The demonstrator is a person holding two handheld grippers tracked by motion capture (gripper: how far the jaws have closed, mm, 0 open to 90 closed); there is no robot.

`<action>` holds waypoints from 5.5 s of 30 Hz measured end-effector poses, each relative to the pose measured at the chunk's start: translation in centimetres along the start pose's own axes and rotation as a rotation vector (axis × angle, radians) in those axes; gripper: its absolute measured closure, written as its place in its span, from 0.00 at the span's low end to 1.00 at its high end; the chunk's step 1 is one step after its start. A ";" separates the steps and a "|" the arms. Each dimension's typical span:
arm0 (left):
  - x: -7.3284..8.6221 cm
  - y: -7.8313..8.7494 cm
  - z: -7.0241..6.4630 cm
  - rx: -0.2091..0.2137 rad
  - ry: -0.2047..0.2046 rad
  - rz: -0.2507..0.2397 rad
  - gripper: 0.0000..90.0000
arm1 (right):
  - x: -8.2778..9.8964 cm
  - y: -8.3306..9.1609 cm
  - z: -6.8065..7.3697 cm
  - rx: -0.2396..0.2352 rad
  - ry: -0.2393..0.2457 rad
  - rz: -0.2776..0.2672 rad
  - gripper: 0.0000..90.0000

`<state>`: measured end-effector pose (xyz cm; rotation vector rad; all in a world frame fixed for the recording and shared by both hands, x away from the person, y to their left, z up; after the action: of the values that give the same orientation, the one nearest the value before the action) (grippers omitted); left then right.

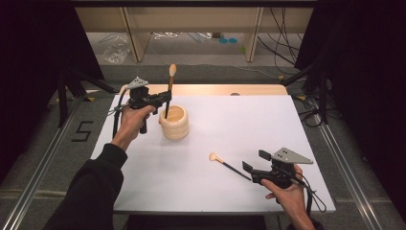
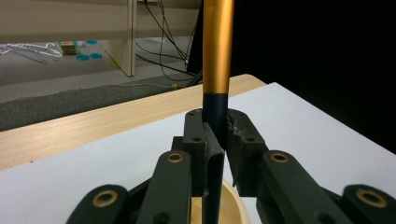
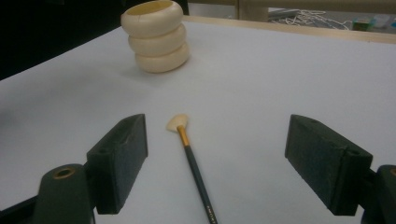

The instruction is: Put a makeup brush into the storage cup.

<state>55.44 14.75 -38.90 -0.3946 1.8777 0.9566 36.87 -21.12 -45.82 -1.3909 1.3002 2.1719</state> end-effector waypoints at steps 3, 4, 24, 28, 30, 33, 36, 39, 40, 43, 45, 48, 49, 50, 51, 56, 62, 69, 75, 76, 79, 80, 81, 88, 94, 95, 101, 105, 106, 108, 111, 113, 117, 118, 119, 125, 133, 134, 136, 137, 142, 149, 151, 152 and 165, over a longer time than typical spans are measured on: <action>0.0 -0.4 0.2 -0.007 0.015 -0.008 0.87 | 0.0 0.0 0.0 -0.002 0.001 0.000 0.25; 0.0 -0.5 0.3 -0.011 0.008 -0.008 0.87 | 0.0 0.0 0.0 -0.001 0.000 0.000 0.25; 0.8 -2.4 0.6 -0.023 0.006 -0.012 0.87 | 0.0 0.1 0.1 -0.008 0.002 0.005 0.25; 0.9 -2.6 0.5 -0.018 -0.010 -0.014 0.87 | 0.0 0.0 0.1 -0.013 0.007 0.003 0.25; 1.0 -2.7 0.4 -0.013 0.001 -0.015 0.87 | 0.0 0.1 0.1 -0.013 0.006 0.006 0.25; 1.4 -2.8 0.5 -0.017 -0.003 -0.007 0.87 | 0.0 0.1 0.1 -0.011 0.004 0.004 0.25; 1.8 -2.8 0.8 -0.022 0.018 -0.009 0.87 | 0.0 0.0 0.2 -0.016 0.006 0.002 0.25; 2.0 -2.9 1.0 -0.022 0.019 -0.007 0.87 | 0.0 0.0 0.2 -0.018 0.005 0.004 0.25; 2.1 -2.9 1.1 -0.025 0.017 -0.003 0.87 | 0.0 0.0 0.2 -0.018 0.005 0.004 0.25; 2.1 -2.9 1.0 -0.024 0.016 -0.003 0.87 | 0.0 0.0 0.2 -0.015 0.004 0.004 0.25; 2.1 -3.0 0.9 -0.022 0.017 -0.003 0.87 | 0.0 0.0 0.2 -0.019 0.004 0.005 0.25; 2.3 -3.2 0.6 -0.016 0.006 0.001 0.87 | 0.0 0.0 0.2 -0.018 0.006 0.004 0.25; 2.3 -3.2 0.6 -0.015 0.006 0.002 0.87 | 0.0 0.0 0.2 -0.018 0.005 0.005 0.25; 2.3 -3.3 0.4 -0.012 0.000 0.006 0.87 | 0.1 0.0 0.1 -0.009 0.009 0.012 0.25; 2.4 -3.4 0.4 -0.009 0.001 0.007 0.87 | 0.1 0.2 0.1 0.001 0.013 0.037 0.25; 2.7 -3.5 0.3 -0.007 0.001 0.007 0.87 | 0.1 0.2 0.1 0.000 0.014 0.038 0.25; 3.3 -3.4 0.8 -0.010 0.024 0.008 0.87 | 0.1 0.2 0.1 -0.002 0.014 0.037 0.25; 3.9 -3.5 1.0 -0.017 0.032 0.017 0.87 | 0.1 0.0 0.3 -0.022 0.008 0.018 0.25; 4.2 -3.9 0.8 -0.008 0.019 0.032 0.87 | 0.1 -0.1 0.3 -0.026 0.009 0.011 0.25; 4.2 -4.0 0.9 -0.009 0.014 0.035 0.87 | 0.1 0.0 0.3 -0.026 0.010 0.018 0.25; 4.3 -4.0 0.8 -0.008 0.022 0.042 0.87 | 0.1 0.0 0.3 -0.023 0.009 0.018 0.25; 4.4 -4.1 0.8 -0.008 0.014 0.045 0.87 | 0.1 0.0 0.3 -0.024 0.009 0.018 0.25; 4.5 -4.1 0.8 -0.006 0.011 0.048 0.87 | 0.1 0.0 0.3 -0.024 0.009 0.018 0.25; 5.1 -4.1 0.9 0.000 0.021 0.060 0.87 | 0.1 0.0 0.3 -0.024 0.009 0.019 0.25; 5.5 -3.9 0.9 -0.003 0.008 0.092 0.86 | 0.1 0.0 0.3 -0.027 0.002 0.024 0.25; 5.5 -3.9 0.9 0.001 0.011 0.100 0.85 | 0.1 0.0 0.3 -0.028 0.002 0.025 0.25; 5.4 -3.5 0.9 -0.007 0.004 0.107 0.80 | 0.1 0.0 0.3 -0.025 0.008 0.020 0.25; 5.2 -3.0 0.8 -0.006 0.009 0.109 0.75 | 0.1 0.0 0.3 -0.028 0.001 0.024 0.25; 5.2 -3.0 0.8 -0.006 0.009 0.109 0.74 | 0.1 0.0 0.3 -0.028 0.001 0.024 0.25; 5.1 -2.7 0.7 -0.004 0.008 0.112 0.71 | 0.1 0.0 0.3 -0.028 0.001 0.023 0.25; 5.0 -2.1 0.2 0.013 -0.004 0.115 0.65 | 0.1 0.0 0.3 -0.024 0.005 0.020 0.25; 4.8 -1.6 -0.1 0.012 0.000 0.118 0.59 | 0.1 0.0 0.3 -0.026 0.002 0.024 0.25; 4.6 -0.9 -0.7 0.018 -0.003 0.121 0.51 | 0.1 0.0 0.3 -0.026 0.001 0.024 0.25; 4.6 -0.9 -0.7 0.018 -0.003 0.121 0.48 | 0.1 0.0 0.3 -0.026 0.002 0.024 0.25; 4.7 -0.6 -1.0 0.014 -0.006 0.136 0.45 | 0.1 0.0 0.3 -0.028 0.003 0.023 0.25; 4.8 0.6 -2.1 0.011 -0.020 0.143 0.37 | 0.1 -0.1 0.3 -0.024 0.010 0.014 0.25; 5.7 1.7 -3.3 0.015 -0.020 0.138 0.33 | 0.1 0.0 0.2 -0.017 0.009 0.020 0.25; 5.9 1.8 -3.4 0.016 -0.020 0.141 0.33 | 0.1 0.0 0.3 -0.019 0.009 0.018 0.25; 6.2 2.1 -3.5 0.014 -0.025 0.142 0.33 | 0.1 0.0 0.3 -0.023 0.010 0.014 0.25; 6.3 2.2 -3.6 0.015 -0.025 0.139 0.32 | 0.1 0.0 0.3 -0.024 0.009 0.018 0.25; 7.0 2.7 -4.3 0.025 -0.040 0.150 0.31 | 0.1 0.0 0.2 -0.018 0.016 0.013 0.25; 8.9 3.6 -5.3 0.033 -0.057 0.158 0.30 | 0.1 0.2 0.2 -0.015 0.022 0.028 0.25; 9.3 3.8 -5.5 0.033 -0.078 0.167 0.29 | 0.1 0.2 0.2 -0.016 0.022 0.026 0.25; 9.3 3.8 -5.5 0.033 -0.078 0.167 0.29 | 0.1 0.1 0.2 -0.021 0.019 0.022 0.25; 11.2 5.4 -6.8 0.032 -0.103 0.156 0.28 | 0.2 0.1 0.2 -0.029 0.008 0.008 0.25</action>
<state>42.50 14.50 -44.54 -0.1784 1.8479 1.0290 36.65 -21.06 -45.89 -1.4094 1.2838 2.2010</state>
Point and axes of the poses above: each handheld gripper's, and its own axes: y roughly backward along the jaws, x roughly out of its underside, z roughly to its left, the point moved 5 cm from there along -y, roughly forward along the jaws, and after that the axes turned 9 degrees about z, right-handed, at the moved point
